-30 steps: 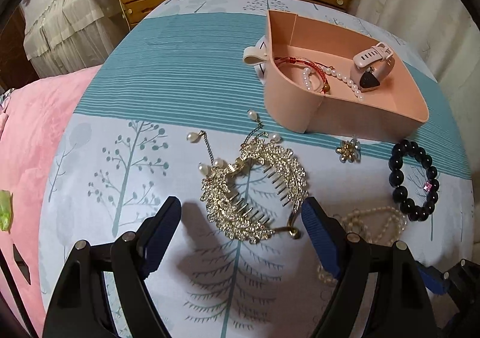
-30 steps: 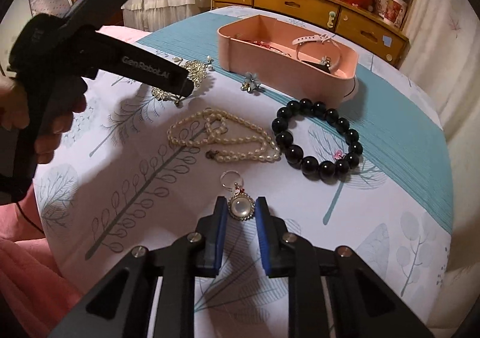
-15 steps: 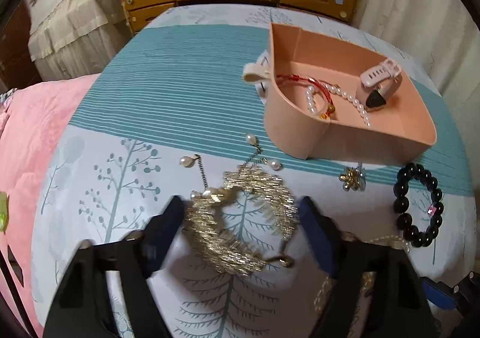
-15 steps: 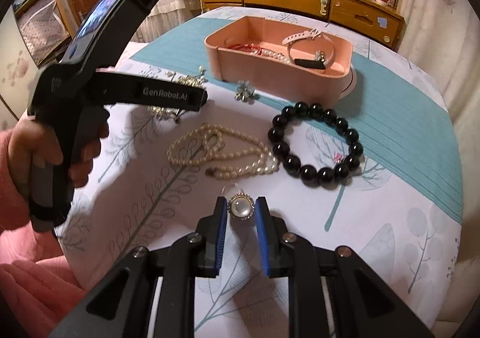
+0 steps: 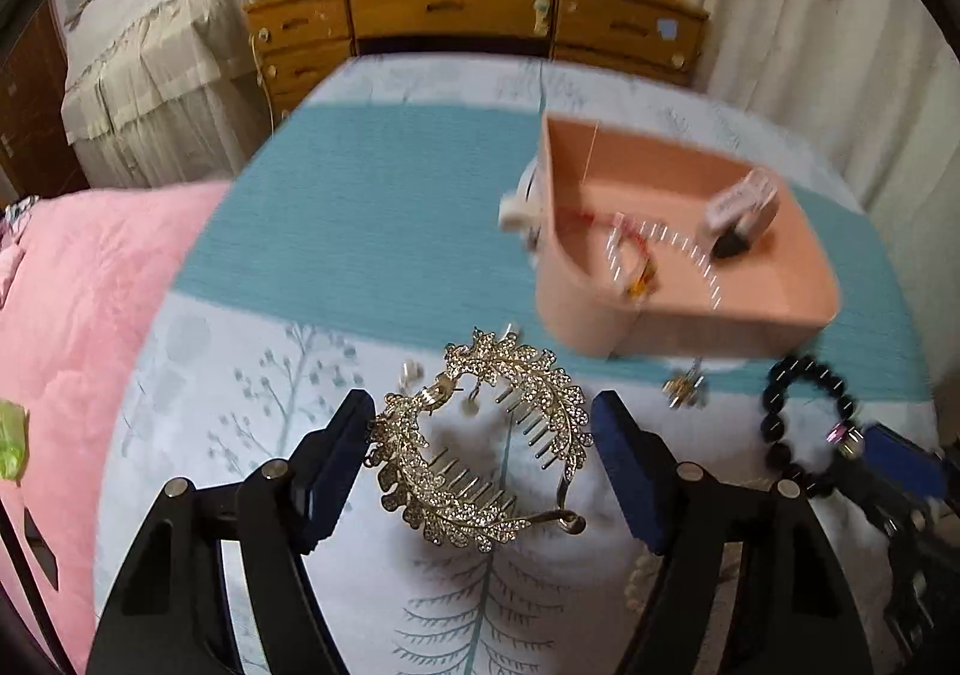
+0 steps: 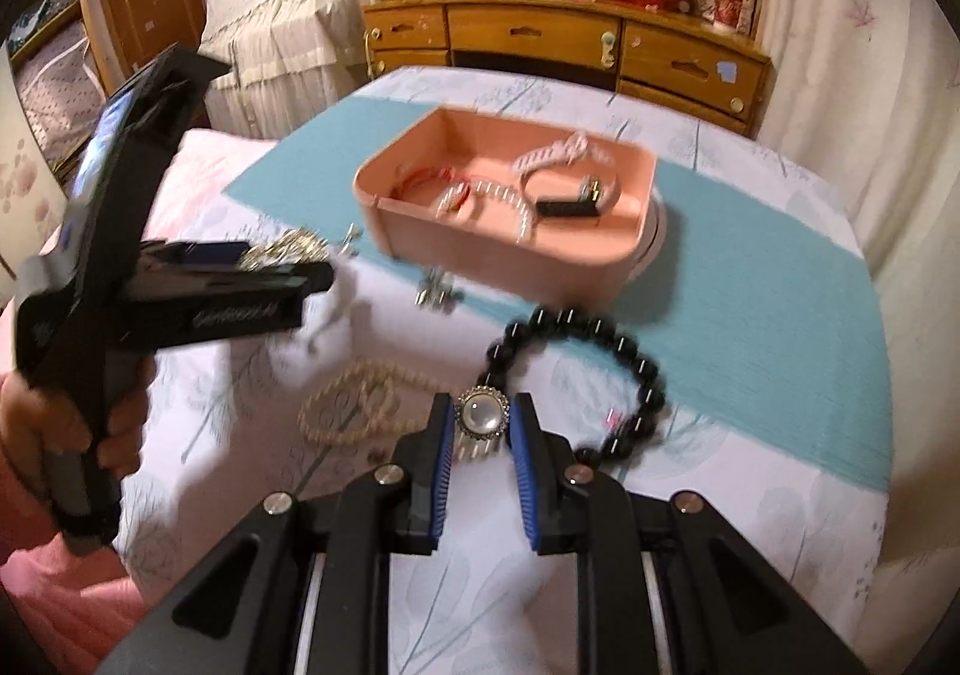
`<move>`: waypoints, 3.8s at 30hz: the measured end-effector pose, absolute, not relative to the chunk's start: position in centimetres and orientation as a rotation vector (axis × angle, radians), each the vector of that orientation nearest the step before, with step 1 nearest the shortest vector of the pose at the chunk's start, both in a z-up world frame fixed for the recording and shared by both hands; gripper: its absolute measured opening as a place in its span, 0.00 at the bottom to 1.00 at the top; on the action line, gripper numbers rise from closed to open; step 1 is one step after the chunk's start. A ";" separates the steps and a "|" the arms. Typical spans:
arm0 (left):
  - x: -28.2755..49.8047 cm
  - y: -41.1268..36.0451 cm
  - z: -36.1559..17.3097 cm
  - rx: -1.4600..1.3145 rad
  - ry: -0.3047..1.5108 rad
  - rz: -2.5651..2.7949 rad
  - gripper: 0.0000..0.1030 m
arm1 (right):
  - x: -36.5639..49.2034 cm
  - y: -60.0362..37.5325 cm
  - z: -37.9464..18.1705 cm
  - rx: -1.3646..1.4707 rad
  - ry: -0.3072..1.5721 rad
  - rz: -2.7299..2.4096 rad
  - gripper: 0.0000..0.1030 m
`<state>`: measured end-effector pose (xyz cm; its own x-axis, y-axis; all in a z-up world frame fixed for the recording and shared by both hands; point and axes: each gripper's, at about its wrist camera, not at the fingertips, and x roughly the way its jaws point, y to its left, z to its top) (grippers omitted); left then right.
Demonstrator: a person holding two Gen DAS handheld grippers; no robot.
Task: Organize jewelry
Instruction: 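Carry the hair comb and pearl pendant into the pink tray and release both, then grasp the pearl necklace with the left tool while the right tool grasps the red-bead pendant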
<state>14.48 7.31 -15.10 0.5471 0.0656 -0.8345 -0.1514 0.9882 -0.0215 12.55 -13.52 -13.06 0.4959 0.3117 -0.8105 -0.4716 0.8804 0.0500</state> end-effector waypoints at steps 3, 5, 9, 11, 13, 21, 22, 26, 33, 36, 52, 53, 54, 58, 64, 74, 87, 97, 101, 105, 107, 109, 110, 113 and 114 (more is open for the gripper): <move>14.8 7.4 -12.9 -0.098 0.941 0.113 0.71 | 13.9 -13.3 -12.2 -0.176 0.895 0.471 0.18; 15.2 7.1 -11.5 -0.096 0.914 0.102 0.71 | 14.7 -13.1 -11.6 -0.164 0.872 0.462 0.18; 15.8 6.5 -9.7 -0.085 0.863 0.093 0.71 | 16.4 -12.9 -10.1 -0.101 0.819 0.439 0.18; 16.2 6.2 -8.9 -0.086 0.837 0.087 0.71 | 17.0 -12.8 -9.7 -0.063 0.803 0.442 0.18; 16.6 5.9 -8.3 -0.090 0.817 0.075 0.71 | 17.4 -12.4 -9.5 -0.058 0.788 0.439 0.19; 18.5 4.5 -7.8 -0.129 0.782 0.008 0.71 | 19.2 -12.3 -9.8 -0.016 0.796 0.420 0.19; 18.8 4.3 -7.8 -0.136 0.779 -0.001 0.71 | 19.4 -12.3 -9.8 -0.012 0.797 0.414 0.19; 19.7 3.8 -8.1 -0.148 0.770 -0.027 0.71 | 19.9 -13.1 -10.5 0.013 0.822 0.393 0.19; 21.2 3.3 -8.9 -0.174 0.805 -0.052 0.84 | 20.8 -14.4 -11.1 0.059 0.857 0.374 0.21; 21.2 3.4 -9.0 -0.178 0.809 -0.053 0.85 | 20.8 -15.0 -11.3 0.072 0.872 0.366 0.43; 16.8 4.1 -12.3 -0.134 0.950 -0.036 0.85 | 17.1 -18.0 -12.9 0.130 0.930 0.332 0.66; 16.3 4.1 -12.5 -0.128 0.962 -0.036 0.85 | 16.7 -18.2 -13.1 0.135 0.942 0.330 0.66; 15.9 4.1 -12.8 -0.122 0.974 -0.038 0.85 | 16.5 -18.2 -13.2 0.137 0.950 0.326 0.66; 13.9 4.0 -14.1 -0.075 1.040 -0.033 0.85 | 15.5 -18.5 -14.0 0.137 0.997 0.305 0.72; 11.3 3.2 -15.3 -0.034 1.089 -0.077 0.85 | 14.3 -18.5 -15.5 0.137 1.080 0.293 0.72; 9.5 -0.1 -16.7 0.138 1.095 -0.193 0.85 | 10.7 -17.3 -16.5 0.017 1.120 0.382 0.72; 11.3 -2.5 -17.8 0.162 1.110 -0.268 0.81 | 5.8 -13.6 -17.4 -0.384 0.891 0.626 0.51; 12.0 -3.6 -18.4 0.161 1.130 -0.262 0.81 | 6.6 -13.9 -17.8 -0.343 0.875 0.671 0.38; 11.7 -3.9 -18.2 0.156 1.110 -0.279 0.64 | 6.6 -13.8 -17.9 -0.337 0.868 0.675 0.36; 11.3 -4.3 -17.9 0.168 1.092 -0.304 0.24 | 6.7 -13.9 -17.9 -0.332 0.869 0.667 0.33; 11.4 -4.2 -17.9 0.158 1.091 -0.303 0.15 | 6.6 -13.9 -17.9 -0.332 0.868 0.666 0.32; 11.6 -3.8 -17.8 0.128 1.094 -0.302 0.14 | 6.7 -13.9 -17.9 -0.333 0.864 0.667 0.29; 11.7 -3.5 -17.8 0.102 1.098 -0.300 0.13 | 6.8 -13.9 -17.9 -0.335 0.862 0.666 0.25; 11.9 -2.7 -17.6 0.043 1.103 -0.295 0.08 | 7.2 -14.0 -17.9 -0.326 0.866 0.658 0.14; 11.9 -2.5 -17.5 0.030 1.106 -0.290 0.05 | 7.4 -14.0 -17.9 -0.317 0.870 0.656 0.10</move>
